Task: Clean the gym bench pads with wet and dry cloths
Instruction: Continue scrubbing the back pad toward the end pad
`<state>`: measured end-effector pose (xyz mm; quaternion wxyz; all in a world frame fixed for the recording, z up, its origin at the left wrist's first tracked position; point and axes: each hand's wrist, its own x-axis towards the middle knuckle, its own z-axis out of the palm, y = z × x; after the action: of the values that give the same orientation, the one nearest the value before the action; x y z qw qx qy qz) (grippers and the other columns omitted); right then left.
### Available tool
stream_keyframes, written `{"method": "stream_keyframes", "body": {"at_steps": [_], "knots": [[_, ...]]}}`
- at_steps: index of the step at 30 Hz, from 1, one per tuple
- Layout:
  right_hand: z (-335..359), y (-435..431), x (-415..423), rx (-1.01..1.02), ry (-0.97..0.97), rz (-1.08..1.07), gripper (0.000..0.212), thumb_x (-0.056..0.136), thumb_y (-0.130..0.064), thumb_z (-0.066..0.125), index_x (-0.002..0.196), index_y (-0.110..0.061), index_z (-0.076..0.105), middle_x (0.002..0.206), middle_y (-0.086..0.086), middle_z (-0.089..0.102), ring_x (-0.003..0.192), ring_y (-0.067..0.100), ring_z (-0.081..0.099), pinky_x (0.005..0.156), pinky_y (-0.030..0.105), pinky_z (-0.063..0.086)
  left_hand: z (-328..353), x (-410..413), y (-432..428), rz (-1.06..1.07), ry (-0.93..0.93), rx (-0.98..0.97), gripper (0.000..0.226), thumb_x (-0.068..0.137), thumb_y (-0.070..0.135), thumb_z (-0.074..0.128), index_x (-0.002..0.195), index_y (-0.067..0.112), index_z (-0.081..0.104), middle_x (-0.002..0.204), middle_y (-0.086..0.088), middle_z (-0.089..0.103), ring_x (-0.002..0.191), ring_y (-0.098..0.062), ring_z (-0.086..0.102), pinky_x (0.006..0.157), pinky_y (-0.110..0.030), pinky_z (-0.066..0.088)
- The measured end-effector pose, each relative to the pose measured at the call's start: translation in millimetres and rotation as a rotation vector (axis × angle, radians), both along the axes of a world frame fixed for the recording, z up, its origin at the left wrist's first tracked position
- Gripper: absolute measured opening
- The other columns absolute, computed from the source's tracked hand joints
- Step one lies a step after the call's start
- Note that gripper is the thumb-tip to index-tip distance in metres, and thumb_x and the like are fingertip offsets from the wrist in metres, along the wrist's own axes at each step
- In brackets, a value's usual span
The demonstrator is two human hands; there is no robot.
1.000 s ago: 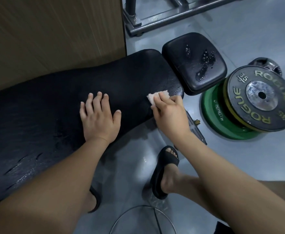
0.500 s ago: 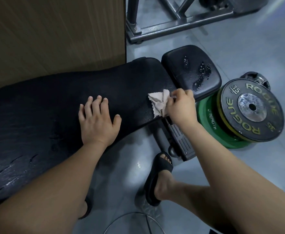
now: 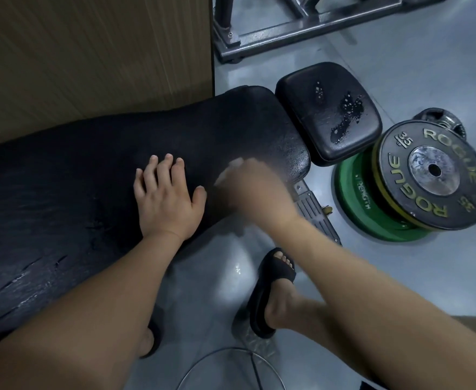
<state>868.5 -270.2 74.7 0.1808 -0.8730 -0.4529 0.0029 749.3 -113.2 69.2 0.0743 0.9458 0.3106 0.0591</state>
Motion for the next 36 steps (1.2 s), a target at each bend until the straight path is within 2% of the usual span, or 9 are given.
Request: {"method": "stream_keyframes", "body": {"at_steps": [5,10,14,17,22,25,29,33,36], "knots": [[6.9,-4.0,57.6,0.038,-0.084,-0.500,0.018,0.080,-0.001,0.062,0.098,0.002,0.063,0.098,0.024,0.058,0.080,0.041,0.057,0.069,0.043,0.047,0.1,0.0,-0.3,0.001,0.004,-0.004,0.063,0.094,0.048,0.041,0.144,0.011,0.044,0.156,-0.012,0.039,0.151,-0.033,0.022,0.123,-0.057,0.015],[-4.9,2.6,-9.3,0.025,-0.008,-0.097,0.013,0.085,-0.006,0.069,0.096,-0.008,0.061,0.095,0.013,0.052,0.079,0.033,0.051,0.064,0.041,0.046,0.6,0.5,-0.5,0.004,0.003,-0.001,0.062,0.093,0.046,0.045,0.144,0.011,0.044,0.156,-0.012,0.039,0.151,-0.033,0.023,0.123,-0.057,0.016],[-9.3,-32.6,39.6,0.070,-0.043,-0.386,0.014,0.094,-0.010,0.055,0.104,-0.004,0.060,0.099,0.019,0.051,0.082,0.039,0.052,0.070,0.046,0.050,0.5,0.9,-0.7,-0.003,0.009,0.009,0.064,0.093,0.049,0.038,0.144,0.011,0.044,0.156,-0.012,0.039,0.150,-0.034,0.024,0.123,-0.057,0.016],[-10.2,-41.4,41.2,0.237,0.026,-0.657,0.021,0.102,-0.019,0.051,0.103,0.001,0.058,0.101,0.022,0.049,0.079,0.039,0.052,0.068,0.040,0.047,-0.5,0.6,-0.4,-0.003,0.005,0.008,0.065,0.092,0.049,0.036,0.143,0.010,0.044,0.155,-0.013,0.040,0.150,-0.034,0.024,0.123,-0.057,0.016],[-19.7,-36.6,-17.6,0.237,0.089,-0.521,0.019,0.105,-0.020,0.051,0.103,-0.002,0.052,0.104,0.018,0.045,0.077,0.032,0.049,0.067,0.038,0.043,0.0,0.9,-1.2,-0.007,-0.014,0.010,0.065,0.092,0.048,0.037,0.143,0.009,0.044,0.155,-0.014,0.040,0.150,-0.035,0.025,0.122,-0.058,0.017],[-12.6,-44.9,14.0,0.333,0.120,-0.659,0.022,0.106,-0.019,0.051,0.103,0.002,0.054,0.102,0.016,0.045,0.070,0.022,0.040,0.068,0.027,0.032,-2.4,1.5,-0.5,-0.004,0.005,0.022,0.062,0.094,0.046,0.042,0.144,0.010,0.043,0.156,-0.013,0.038,0.150,-0.034,0.024,0.123,-0.057,0.016],[-10.5,-43.2,18.0,0.546,0.308,-0.985,0.021,0.104,-0.019,0.053,0.103,0.002,0.054,0.102,0.017,0.054,0.079,0.014,0.044,0.073,0.026,0.036,-3.4,1.0,-1.2,-0.010,0.012,0.022,0.063,0.095,0.047,0.043,0.145,0.009,0.042,0.157,-0.013,0.037,0.151,-0.034,0.022,0.124,-0.057,0.014],[-14.6,-12.5,-54.4,0.639,0.570,-0.920,0.015,0.102,-0.019,0.057,0.098,-0.010,0.046,0.102,0.011,0.057,0.088,0.019,0.054,0.076,0.021,0.039,-1.6,2.0,-2.1,-0.008,0.006,0.024,0.063,0.094,0.046,0.042,0.145,0.009,0.042,0.156,-0.013,0.038,0.150,-0.034,0.023,0.123,-0.058,0.015],[-15.9,-16.5,-53.0,0.723,0.755,-1.012,0.016,0.102,-0.023,0.057,0.097,-0.013,0.045,0.094,0.007,0.063,0.084,0.020,0.061,0.074,0.031,0.046,-2.5,1.2,-3.1,-0.017,0.005,0.048,0.062,0.095,0.046,0.041,0.144,0.008,0.042,0.156,-0.013,0.039,0.150,-0.035,0.025,0.121,-0.059,0.018]]}}
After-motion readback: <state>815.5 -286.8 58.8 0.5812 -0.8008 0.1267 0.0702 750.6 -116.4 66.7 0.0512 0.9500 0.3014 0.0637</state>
